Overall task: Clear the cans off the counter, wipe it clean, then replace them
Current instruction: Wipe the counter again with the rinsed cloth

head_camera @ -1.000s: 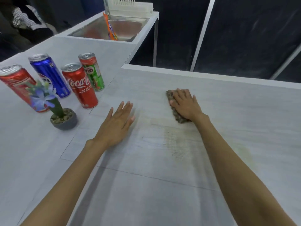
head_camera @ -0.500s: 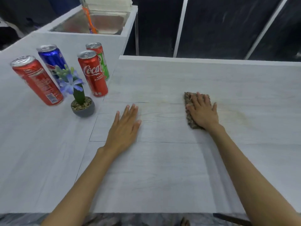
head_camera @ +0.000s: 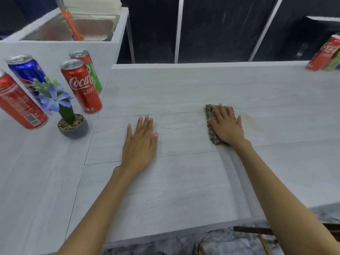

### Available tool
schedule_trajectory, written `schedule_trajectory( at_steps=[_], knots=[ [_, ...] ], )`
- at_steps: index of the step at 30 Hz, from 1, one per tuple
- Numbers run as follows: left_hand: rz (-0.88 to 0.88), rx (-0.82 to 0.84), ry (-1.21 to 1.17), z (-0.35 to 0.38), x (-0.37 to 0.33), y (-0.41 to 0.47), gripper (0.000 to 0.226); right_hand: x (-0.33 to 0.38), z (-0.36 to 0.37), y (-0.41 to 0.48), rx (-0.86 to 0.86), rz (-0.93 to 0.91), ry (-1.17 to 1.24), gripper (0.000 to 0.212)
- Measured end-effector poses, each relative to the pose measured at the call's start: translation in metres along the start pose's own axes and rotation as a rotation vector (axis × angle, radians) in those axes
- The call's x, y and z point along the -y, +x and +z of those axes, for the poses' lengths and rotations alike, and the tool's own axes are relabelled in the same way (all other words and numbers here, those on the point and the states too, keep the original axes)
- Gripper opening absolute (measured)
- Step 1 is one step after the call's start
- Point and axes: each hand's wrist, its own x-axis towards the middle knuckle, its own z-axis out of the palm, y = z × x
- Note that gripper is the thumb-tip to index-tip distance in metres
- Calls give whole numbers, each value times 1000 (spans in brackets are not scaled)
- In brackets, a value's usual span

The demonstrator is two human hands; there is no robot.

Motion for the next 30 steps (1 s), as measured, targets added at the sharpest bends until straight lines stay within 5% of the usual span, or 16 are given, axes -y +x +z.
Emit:
schedule_trajectory(
  at_steps=[5, 8, 15, 18, 22, 25, 30],
  knots=[
    [31, 37, 3, 13, -43, 9, 53, 40, 23, -37, -39, -267, 30, 58],
    [65, 48, 5, 22, -64, 18, 53, 4, 26, -87, -91, -391, 47, 56],
    [116, 59, 11, 40, -109, 25, 53, -134, -30, -24, -75, 206, 16, 58],
    [96, 43, -14, 44, -121, 30, 52, -91, -25, 6, -50, 159, 63, 59],
    [50, 45, -3, 46, -129, 42, 52, -32, 4, -21, -50, -199, 42, 59],
    [37, 46, 11, 46, -129, 49, 52, -62, 6, -48, -54, -352, 28, 59],
    [-1, 20, 15, 46, -123, 52, 53, -161, -37, 8, -44, 29, 34, 58]
  ],
)
